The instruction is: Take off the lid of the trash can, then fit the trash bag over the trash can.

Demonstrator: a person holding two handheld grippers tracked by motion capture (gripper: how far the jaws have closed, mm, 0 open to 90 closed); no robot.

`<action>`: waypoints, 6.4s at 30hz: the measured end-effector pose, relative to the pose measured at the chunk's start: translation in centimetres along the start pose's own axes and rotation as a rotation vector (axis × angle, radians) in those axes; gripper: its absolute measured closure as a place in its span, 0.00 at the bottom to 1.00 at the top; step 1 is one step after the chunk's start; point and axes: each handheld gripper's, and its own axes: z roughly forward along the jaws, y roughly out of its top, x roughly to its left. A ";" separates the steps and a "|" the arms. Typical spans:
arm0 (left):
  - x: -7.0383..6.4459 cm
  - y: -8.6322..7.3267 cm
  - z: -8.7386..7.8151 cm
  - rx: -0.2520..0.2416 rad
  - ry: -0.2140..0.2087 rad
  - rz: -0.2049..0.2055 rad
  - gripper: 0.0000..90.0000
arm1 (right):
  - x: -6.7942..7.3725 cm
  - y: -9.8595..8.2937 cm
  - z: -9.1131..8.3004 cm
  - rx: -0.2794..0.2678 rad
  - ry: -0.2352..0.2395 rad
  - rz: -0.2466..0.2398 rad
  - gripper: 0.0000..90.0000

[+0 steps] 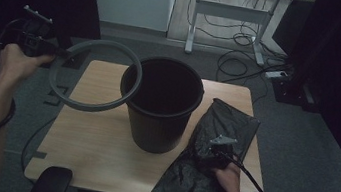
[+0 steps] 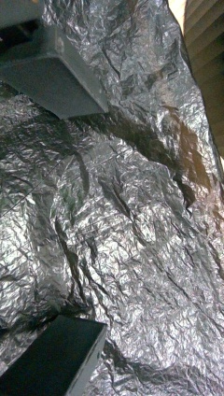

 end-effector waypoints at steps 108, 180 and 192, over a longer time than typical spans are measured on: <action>6.1 -20.3 18.1 0.041 0.090 -0.104 0.87 | 0.0 0.0 0.0 0.000 0.000 0.000 0.00; 3.7 -22.1 20.3 -0.033 0.159 0.094 0.00 | 3.5 -0.9 -4.2 0.147 0.206 -0.233 0.72; 3.7 -22.1 20.3 -0.033 0.159 0.094 0.00 | 3.3 -0.1 -4.3 0.218 0.196 -0.165 0.98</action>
